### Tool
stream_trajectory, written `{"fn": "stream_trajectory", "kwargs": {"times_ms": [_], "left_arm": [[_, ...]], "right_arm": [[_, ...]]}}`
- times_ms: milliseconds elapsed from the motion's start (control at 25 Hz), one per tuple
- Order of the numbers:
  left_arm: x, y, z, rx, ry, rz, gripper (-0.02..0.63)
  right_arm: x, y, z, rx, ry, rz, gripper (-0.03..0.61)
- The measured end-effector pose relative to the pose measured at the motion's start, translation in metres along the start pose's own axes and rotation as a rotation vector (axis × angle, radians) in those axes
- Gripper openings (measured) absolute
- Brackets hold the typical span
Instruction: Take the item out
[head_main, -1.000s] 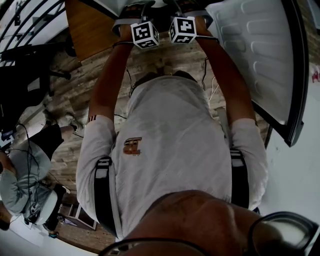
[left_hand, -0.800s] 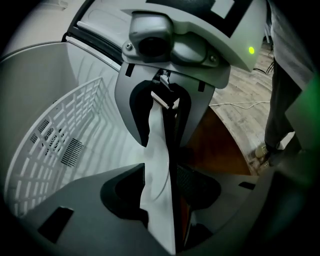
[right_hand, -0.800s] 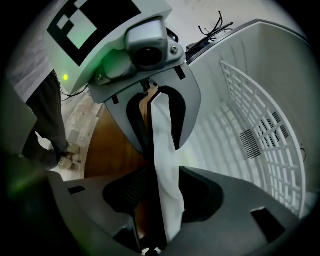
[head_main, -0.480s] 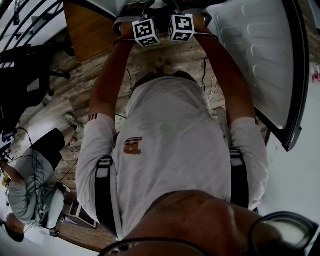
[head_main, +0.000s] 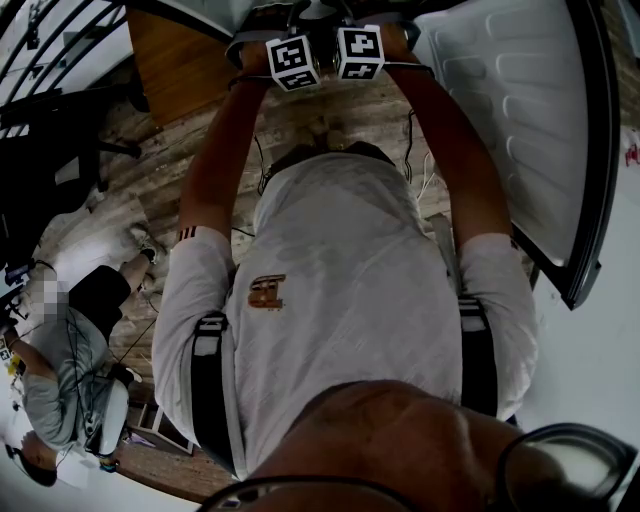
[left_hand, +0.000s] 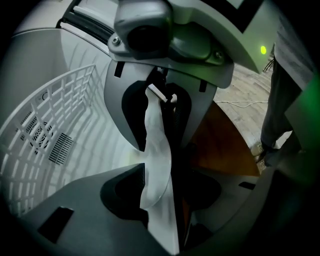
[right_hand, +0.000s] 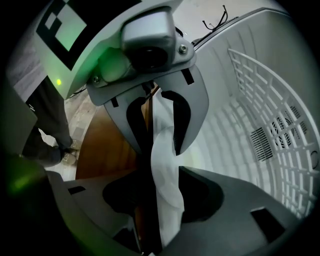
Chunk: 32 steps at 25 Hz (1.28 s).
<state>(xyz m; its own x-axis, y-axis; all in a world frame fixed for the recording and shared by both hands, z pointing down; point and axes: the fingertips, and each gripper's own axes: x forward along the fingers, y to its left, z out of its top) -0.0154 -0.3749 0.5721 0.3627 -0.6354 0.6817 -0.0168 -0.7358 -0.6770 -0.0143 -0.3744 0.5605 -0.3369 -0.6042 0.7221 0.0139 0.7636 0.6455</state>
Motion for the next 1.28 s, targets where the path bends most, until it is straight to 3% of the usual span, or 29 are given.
{"fn": "stream_trajectory", "kwargs": {"times_ms": [440, 880, 1280], "left_arm": [[0.0073, -0.0019, 0.0001, 0.004, -0.002, -0.031, 0.204], [0.0057, -0.0014, -0.0002, 0.013, -0.016, 0.008, 0.179], [0.0015, -0.0047, 0.0013, 0.022, -0.028, 0.050, 0.132]], "right_arm": [[0.0103, 0.0041, -0.0017, -0.013, 0.016, 0.048, 0.184], [0.0076, 0.0001, 0.0005, -0.007, 0.007, 0.025, 0.130], [0.0034, 0.0076, 0.0014, -0.013, 0.001, 0.016, 0.124]]}}
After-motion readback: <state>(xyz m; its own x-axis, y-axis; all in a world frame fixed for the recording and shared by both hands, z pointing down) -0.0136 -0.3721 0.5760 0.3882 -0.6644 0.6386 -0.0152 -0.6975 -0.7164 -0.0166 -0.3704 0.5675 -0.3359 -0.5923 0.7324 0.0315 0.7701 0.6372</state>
